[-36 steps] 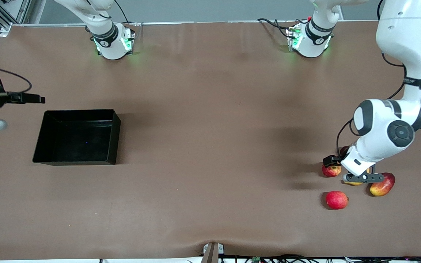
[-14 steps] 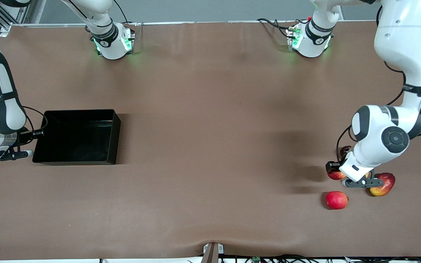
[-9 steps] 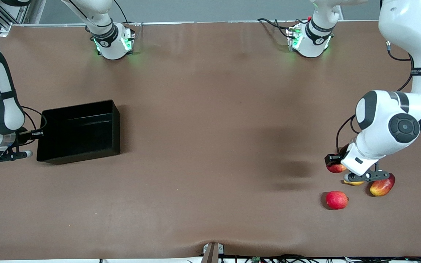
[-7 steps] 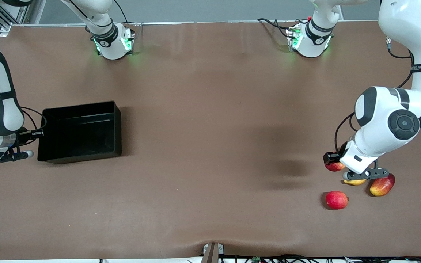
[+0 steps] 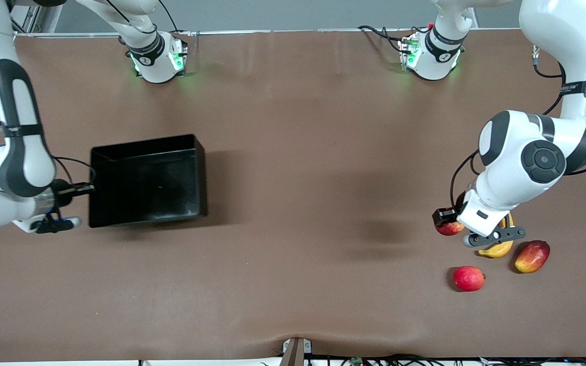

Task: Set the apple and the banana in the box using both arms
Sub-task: 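Drag the box with the right gripper while the left gripper lifts the apple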

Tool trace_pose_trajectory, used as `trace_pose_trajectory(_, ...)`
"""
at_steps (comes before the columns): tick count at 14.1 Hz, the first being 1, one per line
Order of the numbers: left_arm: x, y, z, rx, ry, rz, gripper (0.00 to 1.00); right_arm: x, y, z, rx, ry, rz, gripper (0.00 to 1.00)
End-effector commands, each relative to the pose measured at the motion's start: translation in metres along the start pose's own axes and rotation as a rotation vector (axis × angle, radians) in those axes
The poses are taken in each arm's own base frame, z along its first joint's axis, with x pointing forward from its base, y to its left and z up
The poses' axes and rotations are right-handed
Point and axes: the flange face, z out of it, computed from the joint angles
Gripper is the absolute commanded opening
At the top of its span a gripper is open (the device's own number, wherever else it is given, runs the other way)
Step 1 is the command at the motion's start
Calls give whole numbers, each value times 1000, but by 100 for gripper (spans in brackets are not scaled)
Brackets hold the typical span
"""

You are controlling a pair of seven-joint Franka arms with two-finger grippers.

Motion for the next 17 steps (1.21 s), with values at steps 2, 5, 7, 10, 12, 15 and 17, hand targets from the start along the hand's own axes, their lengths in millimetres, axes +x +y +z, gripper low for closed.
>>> trace_pose_trajectory(2,-13,13,-19,5,-2,-16,0,7,-96,-26,1,49,93,0)
trace_pose_trajectory(5,-18,22,-26,0,-4,-26,0,20,-183,-16,83,102,64,0)
trace_pose_trajectory(7,-18,27,-30,-6,3,-38,0,24,-237,-4,94,134,73,0)
trace_pose_trajectory(10,-23,38,-31,-14,0,-23,0,29,-313,21,77,199,141,0)
trace_pose_trajectory(12,-23,39,-32,-15,2,-24,0,35,-353,53,63,221,146,0)
trace_pose_trajectory(15,-23,45,-33,-24,4,-5,0,46,-402,111,55,250,195,0)
trace_pose_trajectory(17,-25,49,-33,-26,4,5,0,50,-419,145,33,239,170,0)
